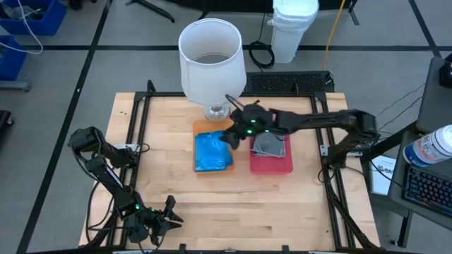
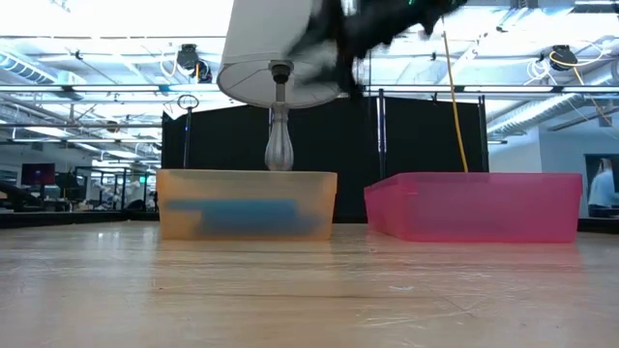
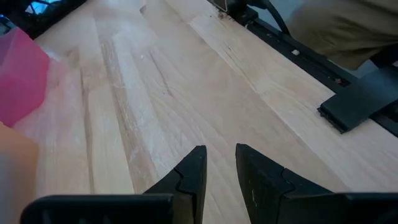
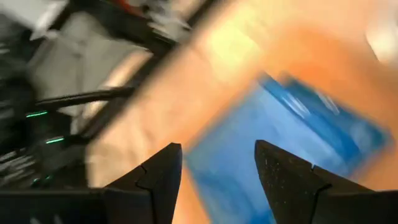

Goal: Pick & place jewel cases by type
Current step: Return to Home Position

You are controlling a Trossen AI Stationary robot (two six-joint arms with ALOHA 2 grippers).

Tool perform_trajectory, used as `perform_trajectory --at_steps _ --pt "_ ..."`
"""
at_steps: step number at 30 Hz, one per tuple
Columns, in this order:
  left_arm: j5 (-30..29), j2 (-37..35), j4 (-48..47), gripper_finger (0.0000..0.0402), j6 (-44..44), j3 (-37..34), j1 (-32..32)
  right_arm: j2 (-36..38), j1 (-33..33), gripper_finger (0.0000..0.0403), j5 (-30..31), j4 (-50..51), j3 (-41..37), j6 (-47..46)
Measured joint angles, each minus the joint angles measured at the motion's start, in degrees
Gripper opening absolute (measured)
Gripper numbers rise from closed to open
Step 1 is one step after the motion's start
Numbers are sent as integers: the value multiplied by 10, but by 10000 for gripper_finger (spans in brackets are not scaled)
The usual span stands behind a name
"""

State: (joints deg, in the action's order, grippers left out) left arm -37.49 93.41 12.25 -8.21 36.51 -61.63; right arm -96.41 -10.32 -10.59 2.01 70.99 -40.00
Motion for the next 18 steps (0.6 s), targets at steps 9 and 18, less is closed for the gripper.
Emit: perform_trajectory --at_steps 9,18 --pt "-16 -30 8 93 72 11 36 173 182 166 245 68 28 321" --pt "4 -123 -276 92 225 159 147 251 368 81 468 102 -16 436"
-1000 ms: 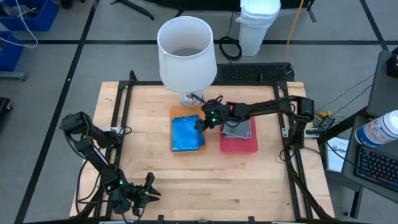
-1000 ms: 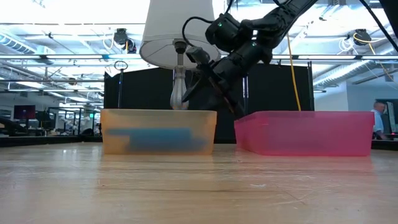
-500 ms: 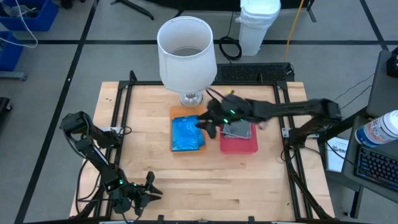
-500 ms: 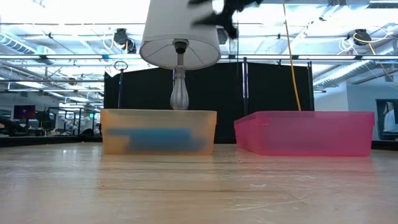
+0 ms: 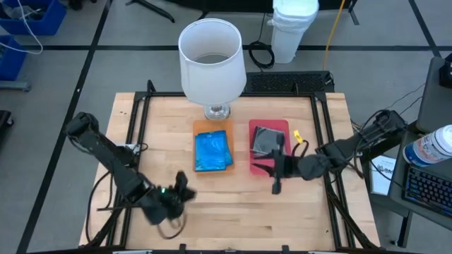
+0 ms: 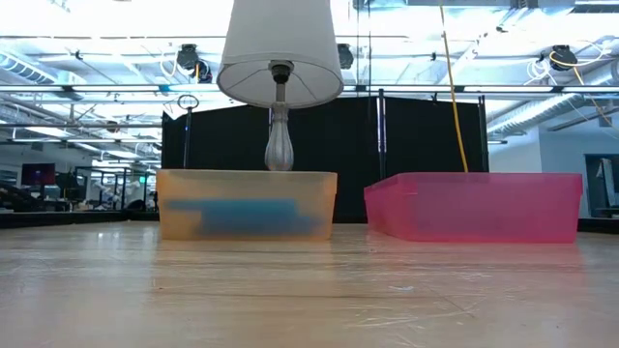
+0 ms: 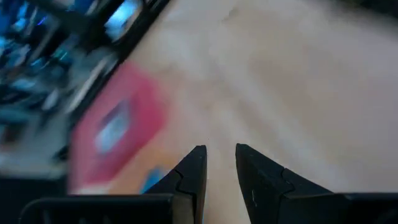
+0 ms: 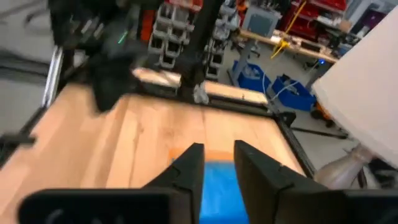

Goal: Pick & place jewel cases by type
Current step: Return to Home Position

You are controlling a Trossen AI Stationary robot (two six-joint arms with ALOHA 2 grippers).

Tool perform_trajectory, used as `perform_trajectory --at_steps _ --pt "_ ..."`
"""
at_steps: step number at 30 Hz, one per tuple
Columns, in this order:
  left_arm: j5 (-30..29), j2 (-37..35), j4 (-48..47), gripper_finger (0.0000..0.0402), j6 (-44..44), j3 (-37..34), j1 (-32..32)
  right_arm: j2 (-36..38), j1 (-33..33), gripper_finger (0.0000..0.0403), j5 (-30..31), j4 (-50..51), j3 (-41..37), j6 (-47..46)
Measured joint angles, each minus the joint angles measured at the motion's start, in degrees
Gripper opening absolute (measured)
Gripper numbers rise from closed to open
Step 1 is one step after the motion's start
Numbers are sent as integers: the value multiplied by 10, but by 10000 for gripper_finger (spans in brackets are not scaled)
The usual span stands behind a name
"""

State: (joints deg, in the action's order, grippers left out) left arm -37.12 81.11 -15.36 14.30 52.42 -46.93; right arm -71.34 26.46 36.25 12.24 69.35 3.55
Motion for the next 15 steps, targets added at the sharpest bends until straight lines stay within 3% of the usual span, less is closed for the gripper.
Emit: perform_trajectory --at_steps 4,7,11,15 --pt "-60 -2 -218 92 43 107 76 16 13 30 12 0 -32 21" --pt "-73 -2 -308 92 95 169 138 27 -5 6 10 -4 -37 44" --pt "-23 -18 -330 92 212 221 203 50 -47 8 -32 -4 -37 114" --pt "30 -62 -280 92 321 259 268 94 -97 2 -115 -5 -37 187"
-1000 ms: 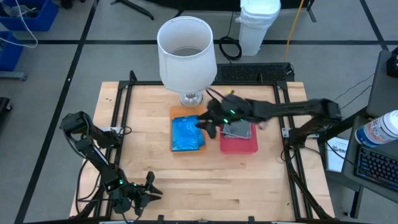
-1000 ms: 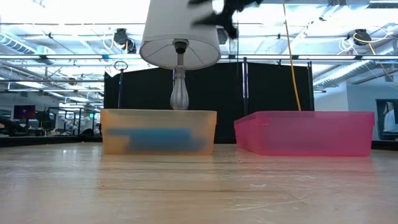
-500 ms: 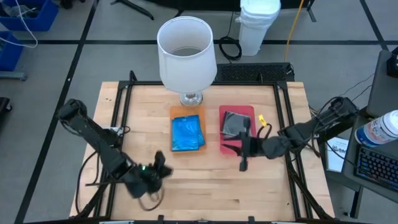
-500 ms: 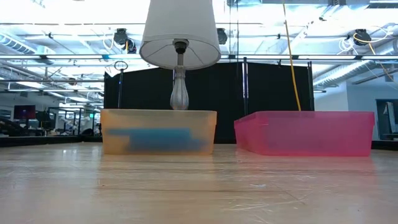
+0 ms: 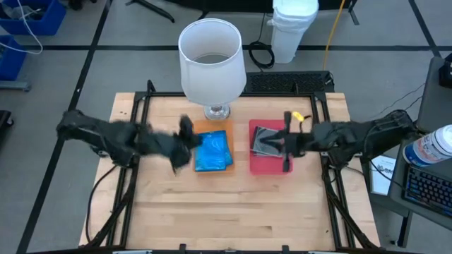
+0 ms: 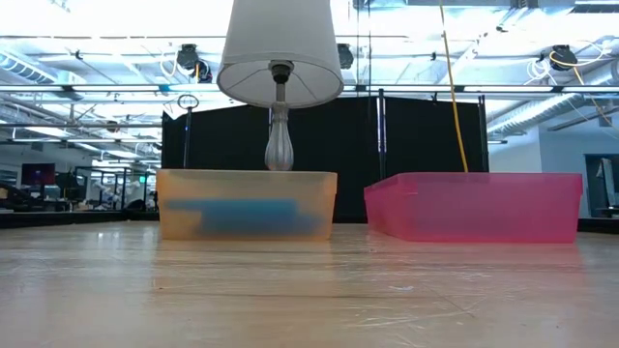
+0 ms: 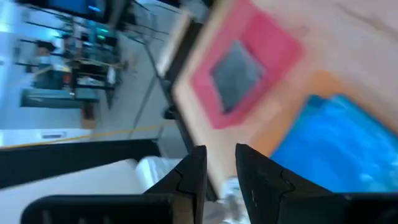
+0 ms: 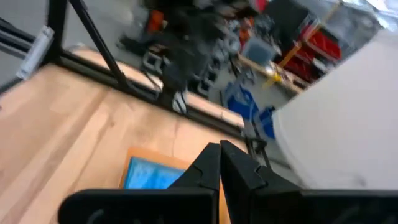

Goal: Pick & place jewel cases by type
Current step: Return to Home Position

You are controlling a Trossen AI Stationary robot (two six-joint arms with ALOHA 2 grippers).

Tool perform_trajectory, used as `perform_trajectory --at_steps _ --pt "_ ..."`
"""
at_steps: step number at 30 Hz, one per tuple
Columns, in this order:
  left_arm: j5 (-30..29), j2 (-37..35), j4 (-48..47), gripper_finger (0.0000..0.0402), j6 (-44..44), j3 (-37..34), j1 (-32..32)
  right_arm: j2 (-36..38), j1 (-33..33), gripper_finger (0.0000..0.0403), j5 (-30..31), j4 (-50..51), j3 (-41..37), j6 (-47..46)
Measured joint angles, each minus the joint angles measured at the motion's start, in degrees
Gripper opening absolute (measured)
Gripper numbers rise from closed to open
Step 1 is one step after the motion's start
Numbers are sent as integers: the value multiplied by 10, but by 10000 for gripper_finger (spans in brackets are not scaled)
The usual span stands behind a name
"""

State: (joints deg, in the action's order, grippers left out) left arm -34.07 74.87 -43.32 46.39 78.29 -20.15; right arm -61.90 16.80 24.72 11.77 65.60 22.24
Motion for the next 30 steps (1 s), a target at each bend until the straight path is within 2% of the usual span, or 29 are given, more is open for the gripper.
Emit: perform_trajectory --at_steps 3,5,9,13,16,19,25,28,30 --pt "72 -48 43 92 39 20 61 37 -32 2 -60 6 0 19" --pt "162 -93 55 92 29 26 106 63 -45 1 -70 8 -1 20" --pt "356 -190 79 65 -47 12 220 123 -53 1 -70 9 -25 21" --pt "481 -269 98 11 -169 -28 327 197 -53 1 -102 -10 -79 -40" --pt "555 -316 98 8 -220 -75 365 244 -52 0 -103 -18 -134 -96" --pt "579 -356 133 4 -250 -155 365 287 -52 0 -98 -21 -200 -156" --pt "595 -470 318 3 -322 -363 346 361 -43 0 -98 -143 -365 -208" --pt "585 -525 351 2 -335 -453 342 390 -39 0 -96 -170 -422 -220" --pt "565 -535 352 2 -348 -496 340 400 -39 0 -71 -184 -443 -226"
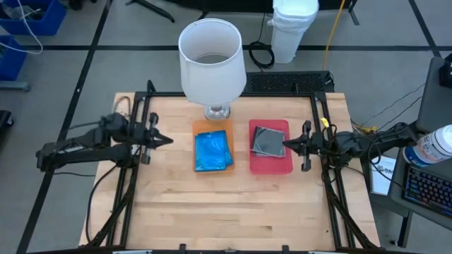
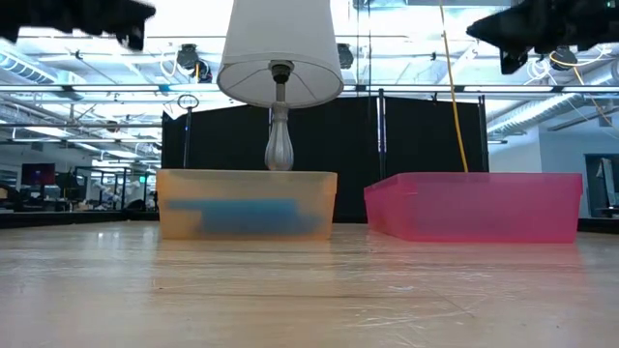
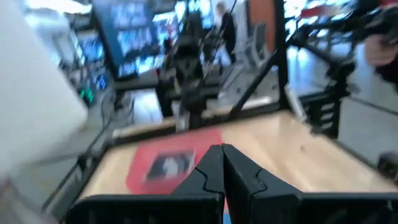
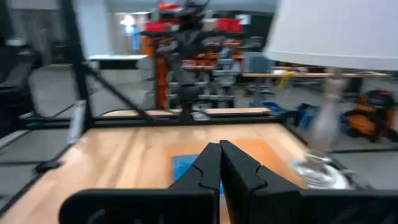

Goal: Pick & place jewel cases by type
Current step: Return to Home Position

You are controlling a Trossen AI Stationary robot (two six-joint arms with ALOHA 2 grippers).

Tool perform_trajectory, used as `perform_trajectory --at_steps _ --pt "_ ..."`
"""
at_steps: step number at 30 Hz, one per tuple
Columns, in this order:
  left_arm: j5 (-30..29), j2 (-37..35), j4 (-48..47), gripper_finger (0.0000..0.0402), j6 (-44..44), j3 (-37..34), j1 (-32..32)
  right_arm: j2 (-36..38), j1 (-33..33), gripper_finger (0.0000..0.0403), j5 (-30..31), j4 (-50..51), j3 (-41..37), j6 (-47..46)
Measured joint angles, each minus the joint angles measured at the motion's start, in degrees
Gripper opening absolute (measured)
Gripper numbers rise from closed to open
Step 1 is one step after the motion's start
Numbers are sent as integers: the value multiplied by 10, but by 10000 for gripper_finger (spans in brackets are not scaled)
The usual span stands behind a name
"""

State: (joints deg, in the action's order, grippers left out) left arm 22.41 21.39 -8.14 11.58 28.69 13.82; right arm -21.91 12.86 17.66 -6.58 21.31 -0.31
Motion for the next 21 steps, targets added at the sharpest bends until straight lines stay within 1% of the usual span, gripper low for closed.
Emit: perform_trajectory --at_steps 2,4,6,8,10,12,17,19,21 --pt "-23 -2 3 2 -2 -29 -6 3 0 0 22 -9 -13 -1" --pt "-38 -9 10 2 5 -55 -16 0 0 0 16 -11 -20 -2" --pt "-53 -20 43 1 16 -79 -27 -2 1 0 2 -9 -29 -7" --pt "-66 -39 73 1 29 -101 -38 0 4 0 4 -13 -38 -16" --pt "-79 -61 82 1 35 -116 -47 8 7 0 2 -18 -53 -15" --pt "-88 -88 79 1 36 -123 -55 20 12 0 1 -17 -67 -11" --pt "-94 -148 20 1 51 -124 -66 73 -1 0 1 -16 -94 25" --pt "-92 -155 27 1 53 -127 -66 94 -14 0 -17 -18 -97 25" --pt "-90 -154 27 1 57 -134 -66 107 -27 0 -54 -19 -99 26"
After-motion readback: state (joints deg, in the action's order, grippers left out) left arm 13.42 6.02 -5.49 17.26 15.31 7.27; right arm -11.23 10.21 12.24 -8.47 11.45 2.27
